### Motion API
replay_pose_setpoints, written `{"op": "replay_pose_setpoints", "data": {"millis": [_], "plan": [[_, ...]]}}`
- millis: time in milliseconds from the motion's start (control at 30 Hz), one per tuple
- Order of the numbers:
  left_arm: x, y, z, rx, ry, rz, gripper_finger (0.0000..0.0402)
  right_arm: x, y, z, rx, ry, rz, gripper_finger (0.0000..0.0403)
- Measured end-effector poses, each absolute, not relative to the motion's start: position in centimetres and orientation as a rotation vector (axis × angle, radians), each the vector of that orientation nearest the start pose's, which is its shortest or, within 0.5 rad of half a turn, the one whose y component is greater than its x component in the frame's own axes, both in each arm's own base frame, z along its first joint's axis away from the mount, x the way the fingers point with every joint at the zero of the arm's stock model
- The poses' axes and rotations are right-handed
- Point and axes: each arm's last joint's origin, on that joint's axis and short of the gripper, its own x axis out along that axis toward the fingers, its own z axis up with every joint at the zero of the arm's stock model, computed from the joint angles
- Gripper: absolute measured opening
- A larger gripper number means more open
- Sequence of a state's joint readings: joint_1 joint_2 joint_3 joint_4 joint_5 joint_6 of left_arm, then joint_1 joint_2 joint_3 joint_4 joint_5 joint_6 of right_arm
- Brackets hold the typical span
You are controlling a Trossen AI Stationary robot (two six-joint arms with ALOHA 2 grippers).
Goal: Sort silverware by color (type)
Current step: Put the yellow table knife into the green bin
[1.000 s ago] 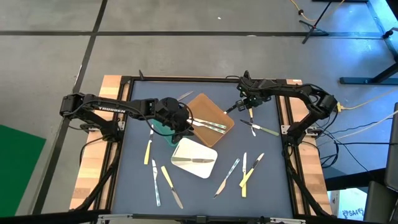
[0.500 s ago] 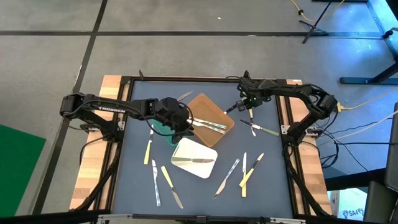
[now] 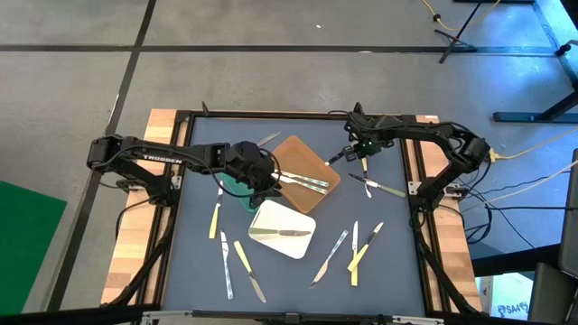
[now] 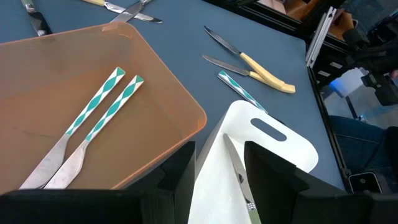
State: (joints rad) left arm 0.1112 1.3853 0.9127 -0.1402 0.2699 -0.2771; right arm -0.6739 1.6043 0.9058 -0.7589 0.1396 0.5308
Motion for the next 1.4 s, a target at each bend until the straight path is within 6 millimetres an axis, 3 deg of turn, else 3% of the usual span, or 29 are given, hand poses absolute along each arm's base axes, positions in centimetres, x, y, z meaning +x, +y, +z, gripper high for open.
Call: {"op": "replay_pose_setpoints", "data": {"millis": [433,767,1100,1400], "plan": [[29.4,2.5,25.0,-0.384,0.622,-0.070,0.0131,21.2,-17.4,13.4,0.807,1.339,-1.044,0.0104],[29.4,2.5,25.0,-0.384,0.622,-0.070,0.0131,21.2,-17.4,13.2,0.800,1.349,-1.032,0.0103],[29.4,2.5,25.0,-0.384,0.622,-0.070,0.0131,21.1,-17.4,13.2,0.794,1.353,-1.037,0.0050],[29.4,2.5,25.0,-0.384,0.622,-0.070,0.0131,21.1,-17.4,13.1,0.793,1.355,-1.036,0.0047]]}}
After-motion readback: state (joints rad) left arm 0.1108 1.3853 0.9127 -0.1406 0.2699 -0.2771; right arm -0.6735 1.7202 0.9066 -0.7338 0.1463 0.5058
